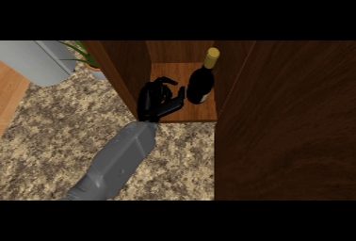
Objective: Pick up the wine, place it into the cabinet and close the cabinet
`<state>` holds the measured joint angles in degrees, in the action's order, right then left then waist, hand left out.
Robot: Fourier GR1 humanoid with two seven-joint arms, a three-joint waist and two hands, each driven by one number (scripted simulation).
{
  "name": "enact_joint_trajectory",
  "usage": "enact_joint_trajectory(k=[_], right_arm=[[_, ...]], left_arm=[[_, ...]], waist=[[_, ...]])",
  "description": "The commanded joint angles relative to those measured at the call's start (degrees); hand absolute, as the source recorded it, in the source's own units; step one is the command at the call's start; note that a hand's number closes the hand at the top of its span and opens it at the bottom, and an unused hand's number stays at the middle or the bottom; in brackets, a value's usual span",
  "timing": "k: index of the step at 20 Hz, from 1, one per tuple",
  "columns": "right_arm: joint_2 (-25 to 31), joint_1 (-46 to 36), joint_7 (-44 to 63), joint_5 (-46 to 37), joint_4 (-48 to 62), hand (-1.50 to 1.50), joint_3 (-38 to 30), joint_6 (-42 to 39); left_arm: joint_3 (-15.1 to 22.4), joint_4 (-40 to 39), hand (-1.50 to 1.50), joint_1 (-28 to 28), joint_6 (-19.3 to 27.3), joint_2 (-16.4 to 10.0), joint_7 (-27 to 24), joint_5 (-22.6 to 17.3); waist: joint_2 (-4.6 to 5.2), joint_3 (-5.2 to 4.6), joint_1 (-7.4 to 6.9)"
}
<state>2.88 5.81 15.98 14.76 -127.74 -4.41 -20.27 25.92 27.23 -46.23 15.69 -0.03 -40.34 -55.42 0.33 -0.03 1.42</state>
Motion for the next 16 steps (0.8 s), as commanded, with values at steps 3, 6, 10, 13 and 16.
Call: enact_joint_trajectory(k=[3, 6, 10, 13, 16], right_arm=[[1.55, -1.65, 1.8, 3.06, 0.07, -1.5, -2.57, 0.26], [0.28, 1.84, -1.68, 1.37, -1.05, -1.5, -0.63, -1.75], [1.13, -5.57, 4.05, 2.05, 0.42, -1.5, -0.54, 1.94], [1.72, -5.82, 4.33, 2.69, -0.44, -1.5, -0.9, 1.66], [1.99, -2.63, 0.76, 2.81, 1.24, -1.5, -1.62, -1.16]], left_arm=[[-1.95, -3.21, 1.5, -3.57, -0.57, 0.03, 1.2, -0.39], [-1.12, -5.03, 1.5, -6.04, 0.74, 0.03, 1.36, -2.69], [-0.58, -9.92, 1.5, -8.11, 2.11, 0.03, 1.63, -3.38], [-0.61, -12.34, 1.5, -6.7, 0.39, 0.03, -0.75, -3.63], [-0.81, -12.38, 1.5, -6.44, -0.18, 0.03, -0.98, -4.59]], waist=[[-0.1, 0.01, -0.23], [0.02, 0.01, 0.53], [0.34, -0.03, 1.06], [0.54, -0.05, 1.74], [0.44, -0.03, 1.61]])
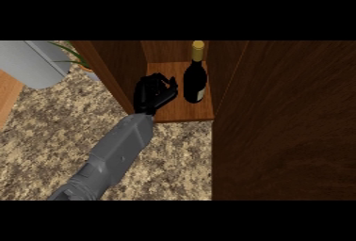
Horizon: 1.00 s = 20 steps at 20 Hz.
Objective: Pick up the wine, place it into the cabinet and close the cabinet
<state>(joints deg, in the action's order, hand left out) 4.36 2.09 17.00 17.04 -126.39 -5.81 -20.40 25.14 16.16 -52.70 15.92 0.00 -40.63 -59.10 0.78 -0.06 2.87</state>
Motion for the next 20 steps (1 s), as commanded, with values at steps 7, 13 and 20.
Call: enact_joint_trajectory(k=[7, 13, 20], right_arm=[[-0.45, 0.62, -1.58, -1.3, 1.51, -1.5, 0.62, -0.63], [-1.16, -0.42, -0.79, -3.7, 1.43, -1.5, 1.91, 1.03], [0.45, 0.99, 1.24, -0.89, -2.38, -1.5, -0.34, 0.85]], left_arm=[[-3.69, -4.58, 1.5, -2.41, -0.62, 0.01, -6.91, -2.19], [-3.52, -4.17, -1.5, -2.03, -2.13, -2.06, -10.27, -0.28], [-1.04, 1.57, -1.5, 3.58, -2.37, -0.92, -14.54, 2.16]], waist=[[0.14, 0.0, 0.07], [-0.28, 0.02, -1.46], [-0.84, 0.06, -2.71]])
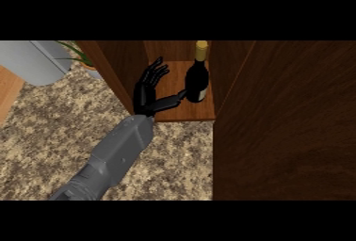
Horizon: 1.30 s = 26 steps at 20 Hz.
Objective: Pick up the wine, place it into the cabinet and close the cabinet
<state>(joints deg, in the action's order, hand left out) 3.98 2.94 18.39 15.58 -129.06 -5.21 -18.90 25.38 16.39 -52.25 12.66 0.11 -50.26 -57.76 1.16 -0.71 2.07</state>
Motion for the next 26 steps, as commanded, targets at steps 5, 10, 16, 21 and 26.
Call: enact_joint_trajectory(k=[5, 10, 16, 21, 26], right_arm=[[0.35, 1.95, 0.67, 0.26, -2.18, -1.5, -0.58, -0.08], [-0.92, -0.7, 2.74, -1.79, -1.57, -1.5, 2.12, 1.99], [-0.89, 2.43, 2.46, -2.6, -4.22, -1.5, 2.8, 0.96], [0.53, 1.19, 3.03, 2.2, -3.47, -1.5, -1.31, 0.97], [-1.16, 1.54, 5.65, -1.73, -6.67, -1.5, 3.32, 2.82]], left_arm=[[0.43, 9.71, -1.5, 5.87, 4.42, -2.93, -0.2, 1.52], [5.33, 23.02, -1.5, 12.43, 8.33, -3.81, 3.37, 5.88], [13.28, 47.08, -1.5, 24.16, 12.62, -9.69, 11.95, 9.27], [15.72, 68.24, -1.5, 31.04, 16.9, -19.32, 19.59, 11.08], [17.18, 84.26, -1.5, 39.4, 22.35, -24.02, 22.88, 14.88]], waist=[[-1.71, 0.74, -3.01], [-1.74, 0.73, -3.41], [-2.01, 0.75, -3.95], [-1.77, 0.77, -3.52], [-1.5, 0.72, -2.85]])
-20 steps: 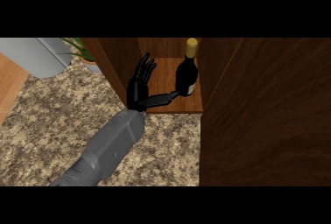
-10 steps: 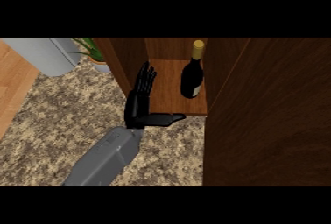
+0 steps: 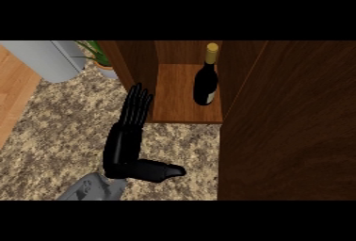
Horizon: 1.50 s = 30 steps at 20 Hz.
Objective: Pick up the wine, place it into the cabinet and close the cabinet
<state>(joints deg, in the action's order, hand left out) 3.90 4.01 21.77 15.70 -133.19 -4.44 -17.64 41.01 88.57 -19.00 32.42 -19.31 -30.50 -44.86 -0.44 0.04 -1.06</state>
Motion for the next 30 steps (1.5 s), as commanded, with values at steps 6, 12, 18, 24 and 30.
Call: enact_joint_trajectory(k=[6, 12, 18, 24, 30], right_arm=[[3.72, -0.3, 3.7, 1.36, -3.18, 1.5, 0.22, -2.59], [8.06, 3.25, 1.84, 0.93, -2.7, 1.5, 6.67, -13.28], [7.61, 5.71, 9.56, 6.1, -6.64, 1.5, 13.5, -12.0], [5.19, 5.83, 12.89, 4.45, -10.04, 1.5, 22.84, -9.75], [-0.64, 3.87, 15.36, -6.39, -10.88, 1.5, 35.5, -3.45]], left_arm=[[1.84, 23.37, -1.5, 13.23, 6.46, -6.09, 5.44, 6.38], [1.08, 24.63, -1.5, 21.27, 6.03, -8.8, 0.98, 8.77], [-5.46, 34.87, -1.5, 32.81, 3.43, -17.34, -0.36, 6.83], [-18.42, 37.81, -1.5, 41.0, -4.63, -22.65, -2.07, -1.16], [-24.96, 39.5, -1.5, 52.41, -13.58, -25.08, -7.08, -4.12]], waist=[[0.18, -0.02, 0.69], [0.08, -0.05, 0.36], [0.04, -0.11, -0.21], [0.16, -0.15, 0.03], [-0.22, -0.2, -0.21]])
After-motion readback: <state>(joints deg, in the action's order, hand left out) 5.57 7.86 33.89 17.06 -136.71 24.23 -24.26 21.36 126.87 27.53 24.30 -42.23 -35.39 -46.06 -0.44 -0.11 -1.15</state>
